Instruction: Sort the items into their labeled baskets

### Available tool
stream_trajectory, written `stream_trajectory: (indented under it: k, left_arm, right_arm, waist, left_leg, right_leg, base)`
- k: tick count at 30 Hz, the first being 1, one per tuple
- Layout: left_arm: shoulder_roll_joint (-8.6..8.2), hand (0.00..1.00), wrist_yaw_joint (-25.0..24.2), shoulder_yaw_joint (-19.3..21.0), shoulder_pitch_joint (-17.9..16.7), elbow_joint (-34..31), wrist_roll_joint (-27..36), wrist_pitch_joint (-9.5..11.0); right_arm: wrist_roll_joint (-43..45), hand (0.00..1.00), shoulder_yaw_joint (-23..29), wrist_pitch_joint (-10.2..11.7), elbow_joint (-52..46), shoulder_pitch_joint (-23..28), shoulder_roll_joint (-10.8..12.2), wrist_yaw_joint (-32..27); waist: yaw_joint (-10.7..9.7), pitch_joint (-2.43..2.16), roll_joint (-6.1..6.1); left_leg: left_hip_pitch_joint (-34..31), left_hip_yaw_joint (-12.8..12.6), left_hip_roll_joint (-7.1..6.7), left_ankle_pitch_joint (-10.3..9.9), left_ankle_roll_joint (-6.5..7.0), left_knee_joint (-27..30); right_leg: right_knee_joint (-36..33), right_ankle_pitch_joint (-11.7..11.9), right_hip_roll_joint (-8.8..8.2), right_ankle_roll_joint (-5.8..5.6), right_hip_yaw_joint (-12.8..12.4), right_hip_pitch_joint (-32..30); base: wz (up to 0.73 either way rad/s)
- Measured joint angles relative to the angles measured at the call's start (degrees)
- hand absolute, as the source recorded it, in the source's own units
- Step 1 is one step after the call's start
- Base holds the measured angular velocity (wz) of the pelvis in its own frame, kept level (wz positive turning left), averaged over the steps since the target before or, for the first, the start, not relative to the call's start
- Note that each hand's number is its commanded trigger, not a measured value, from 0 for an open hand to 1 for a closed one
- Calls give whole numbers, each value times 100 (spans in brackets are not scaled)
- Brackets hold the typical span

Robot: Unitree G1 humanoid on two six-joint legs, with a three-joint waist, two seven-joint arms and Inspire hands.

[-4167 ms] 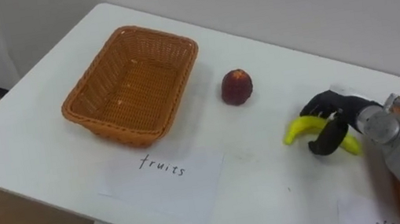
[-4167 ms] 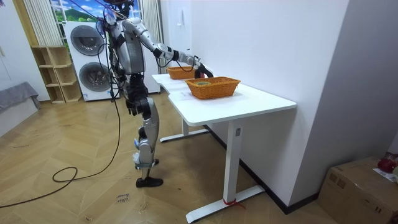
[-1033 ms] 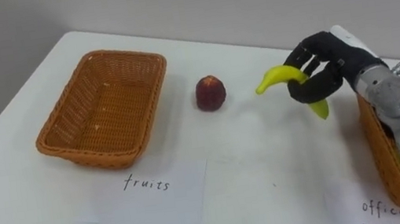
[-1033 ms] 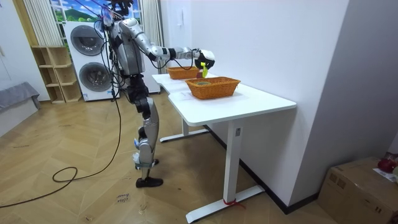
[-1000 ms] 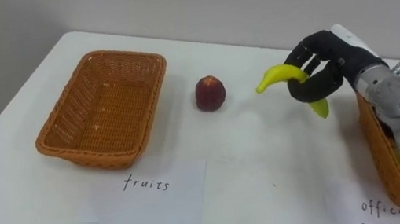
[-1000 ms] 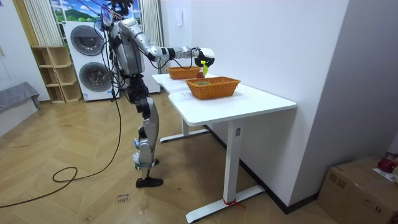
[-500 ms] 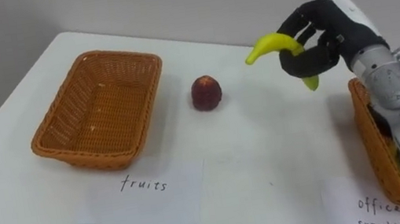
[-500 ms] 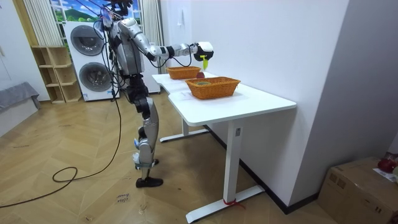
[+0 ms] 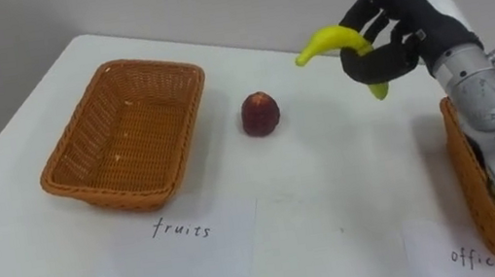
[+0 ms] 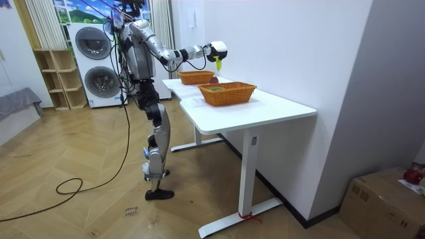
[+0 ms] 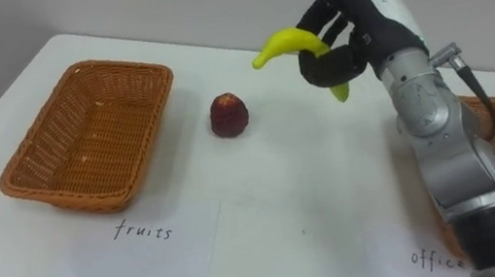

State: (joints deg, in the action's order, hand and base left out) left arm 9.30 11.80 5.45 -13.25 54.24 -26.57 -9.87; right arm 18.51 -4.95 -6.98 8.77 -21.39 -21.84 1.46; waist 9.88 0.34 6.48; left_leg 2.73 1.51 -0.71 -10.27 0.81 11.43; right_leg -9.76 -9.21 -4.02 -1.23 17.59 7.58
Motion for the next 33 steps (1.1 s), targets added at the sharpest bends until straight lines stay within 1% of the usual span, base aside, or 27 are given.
stream_trajectory:
  k: [4,7,11,15,17,20,22,25,27,28,29,31,33]
  left_arm:
    - [-7,0,5,-6,-15,47,1,9]
    - [-8,0,23,-15,-19,50,4,8]
    - [-15,0,147,-14,-2,-1,-3,8]
    - [-16,0,314,-15,-3,-35,-3,8]
    - [-17,0,348,-12,-5,-35,-8,8]
    - [-15,0,348,-10,-22,-35,-11,7]
    - [-13,0,321,-9,-37,-35,-12,2]
    - [-2,0,259,-11,-40,-35,-8,-6]
    - [-1,0,225,-13,-18,-35,-9,-5]
    - [-2,0,197,-18,-5,-35,-10,-5]
    - [-2,0,171,-18,3,-36,-11,-5]
    - [0,0,115,-12,17,-36,-11,-5]
    - [9,0,102,-12,29,-45,-12,-4]
  right_arm:
    - [-39,100,-5,4,-83,0,7,-6]
    - [-54,100,-71,3,-220,0,51,-2]
    - [-178,100,-82,0,-299,0,113,0]
    - [-417,100,-82,-1,-299,0,201,-3]
    - [-472,100,-82,-1,-298,0,204,-5]
    - [-457,100,-82,-1,-298,0,229,-15]
    - [-456,100,-89,-2,-298,-1,263,-17]
    - [-456,100,-121,-2,-299,-9,344,-78]
    - [-443,100,-200,-2,-298,-53,354,-132]
    - [-442,100,-278,-2,-299,-114,354,-146]
    - [-442,100,-304,0,-299,-135,355,-146]
    - [-420,100,-325,0,-298,-206,355,-154]
    - [-406,100,-354,0,-298,-275,355,-164]
  waist:
    - [25,7,-37]
    - [52,-8,-61]
    - [149,-20,-46]
    - [210,-37,-20]
    - [286,-35,-18]
    - [325,-28,-4]
    - [337,-4,36]
    - [356,8,94]
    - [371,10,118]
    - [376,19,120]
    - [384,18,121]
    - [465,19,120]
    - [472,20,119]
  left_leg:
    - [-11,15,1,0,0,5]
    - [-14,18,0,0,-1,-3]
    - [-13,11,1,1,-2,-24]
    - [-4,14,1,2,0,-47]
    - [-3,26,0,2,0,-53]
    - [-6,27,1,2,0,-58]
    - [-15,61,-2,3,-1,-57]
    - [-50,102,-4,2,-2,-45]
    - [-118,111,-3,0,-3,-9]
    - [-142,111,-4,0,-3,-1]
    - [-153,111,-4,0,-3,4]
    - [-165,121,-5,0,-3,7]
    - [-176,155,-6,0,-4,10]
  right_leg:
    - [0,0,0,0,42,-6]
    - [0,0,0,0,51,-14]
    - [1,0,6,0,-18,-40]
    - [1,0,4,0,-10,-38]
    - [2,0,4,0,-1,-38]
    - [3,-2,4,-3,11,-34]
    - [4,-5,4,-8,38,-25]
    - [6,-6,4,-9,85,-34]
    - [8,-6,4,-9,126,-78]
    - [8,-6,4,-9,124,-98]
    - [8,-5,4,-9,125,-106]
    - [8,-5,4,-9,138,-114]
    - [7,-5,4,-9,158,-114]
  base:
    - [1]
    - [0]
    - [-4]
    - [0]
    - [0]
    - [1]
    - [7]
    - [8]
    - [6]
    - [0]
    - [0]
    - [0]
    - [7]
